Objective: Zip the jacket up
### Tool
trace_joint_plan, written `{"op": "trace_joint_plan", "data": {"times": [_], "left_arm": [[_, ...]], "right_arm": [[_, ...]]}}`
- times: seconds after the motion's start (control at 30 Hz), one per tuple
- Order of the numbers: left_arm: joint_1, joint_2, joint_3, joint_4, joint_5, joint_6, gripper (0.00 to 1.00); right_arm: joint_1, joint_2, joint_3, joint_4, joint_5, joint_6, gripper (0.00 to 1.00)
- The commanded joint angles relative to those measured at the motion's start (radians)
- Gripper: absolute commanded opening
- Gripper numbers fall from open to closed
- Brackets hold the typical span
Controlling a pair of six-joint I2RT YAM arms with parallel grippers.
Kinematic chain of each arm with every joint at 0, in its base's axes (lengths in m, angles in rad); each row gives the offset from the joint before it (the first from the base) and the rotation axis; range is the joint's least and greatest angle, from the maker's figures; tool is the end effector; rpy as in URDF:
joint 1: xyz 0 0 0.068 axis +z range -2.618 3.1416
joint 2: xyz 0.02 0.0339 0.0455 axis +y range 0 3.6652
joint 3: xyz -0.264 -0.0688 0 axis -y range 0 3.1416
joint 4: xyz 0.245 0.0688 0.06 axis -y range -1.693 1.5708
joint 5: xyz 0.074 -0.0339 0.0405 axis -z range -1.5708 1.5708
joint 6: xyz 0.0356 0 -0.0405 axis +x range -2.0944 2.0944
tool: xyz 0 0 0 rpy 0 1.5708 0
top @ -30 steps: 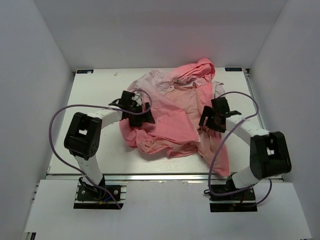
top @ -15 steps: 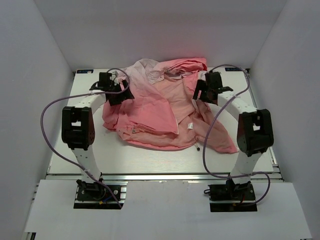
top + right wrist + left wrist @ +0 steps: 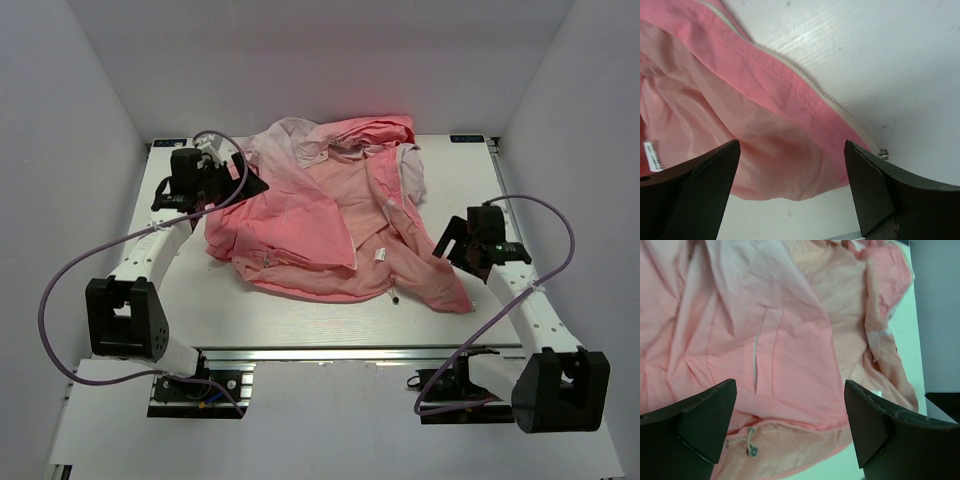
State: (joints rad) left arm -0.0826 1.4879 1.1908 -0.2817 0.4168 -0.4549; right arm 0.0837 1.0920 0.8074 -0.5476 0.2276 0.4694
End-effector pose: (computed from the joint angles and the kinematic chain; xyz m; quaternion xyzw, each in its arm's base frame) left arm 0.3368 -0.0423 0.3040 -0.0625 0.8638 -0.2991 0.4006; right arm 0.2234 0.0107 0.2562 0.2178 0.9015 -0.0040 0.3739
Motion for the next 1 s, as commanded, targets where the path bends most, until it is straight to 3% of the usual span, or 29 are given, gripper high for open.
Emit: {"op": "trace_joint_plan", "data": {"times": [0.0, 0.07, 0.13, 0.3, 0.33, 0.4, 0.5, 0.53, 0.7, 0.73, 0.8, 0.87, 0.97], "left_arm": [[-0.005, -0.043, -0.077, 0.09, 0.128, -0.045, 0.98], [-0.006, -0.064, -0.101, 0.099, 0.14, -0.059, 0.98], [-0.006, -0.077, -0.114, 0.101, 0.139, -0.062, 0.98], [-0.006, -0.139, -0.17, 0.107, 0.131, -0.065, 0.98], [-0.006, -0.15, -0.178, 0.111, 0.131, -0.071, 0.98], [-0.006, -0.169, -0.194, 0.125, 0.129, -0.077, 0.98], [-0.005, -0.189, -0.209, 0.13, 0.132, -0.08, 0.98], [-0.006, -0.193, -0.218, 0.134, 0.135, -0.08, 0.98], [-0.006, -0.196, -0.231, 0.124, 0.119, -0.096, 0.98], [-0.005, -0.196, -0.231, 0.118, 0.109, -0.096, 0.98], [-0.005, -0.199, -0.231, 0.102, 0.079, -0.096, 0.98], [-0.005, -0.202, -0.223, 0.076, 0.057, -0.09, 0.98], [-0.005, -0.204, -0.218, 0.052, 0.007, -0.085, 0.98]], "right_arm": [[-0.004, 0.025, -0.046, -0.018, -0.077, 0.043, 0.89], [-0.002, 0.066, -0.074, 0.02, -0.128, 0.043, 0.89], [-0.004, 0.1, -0.112, 0.046, -0.135, 0.04, 0.81], [0.001, 0.1, -0.094, 0.075, -0.112, -0.001, 0.03], [0.014, 0.083, -0.076, 0.077, -0.125, -0.024, 0.0], [0.054, 0.054, 0.002, 0.048, -0.106, -0.08, 0.0], [0.215, 0.045, 0.129, 0.0, -0.018, -0.109, 0.0], [0.335, 0.058, 0.154, -0.029, 0.037, -0.109, 0.0], [0.657, 0.237, 0.249, -0.049, 0.075, -0.075, 0.1], [0.773, 0.273, 0.259, -0.038, 0.067, -0.077, 0.15], [0.94, 0.372, 0.298, -0.025, 0.056, -0.075, 0.34], [1.019, 0.443, 0.34, -0.046, 0.052, -0.09, 0.6], [1.07, 0.442, 0.378, -0.046, 0.0, -0.094, 0.68]]}}
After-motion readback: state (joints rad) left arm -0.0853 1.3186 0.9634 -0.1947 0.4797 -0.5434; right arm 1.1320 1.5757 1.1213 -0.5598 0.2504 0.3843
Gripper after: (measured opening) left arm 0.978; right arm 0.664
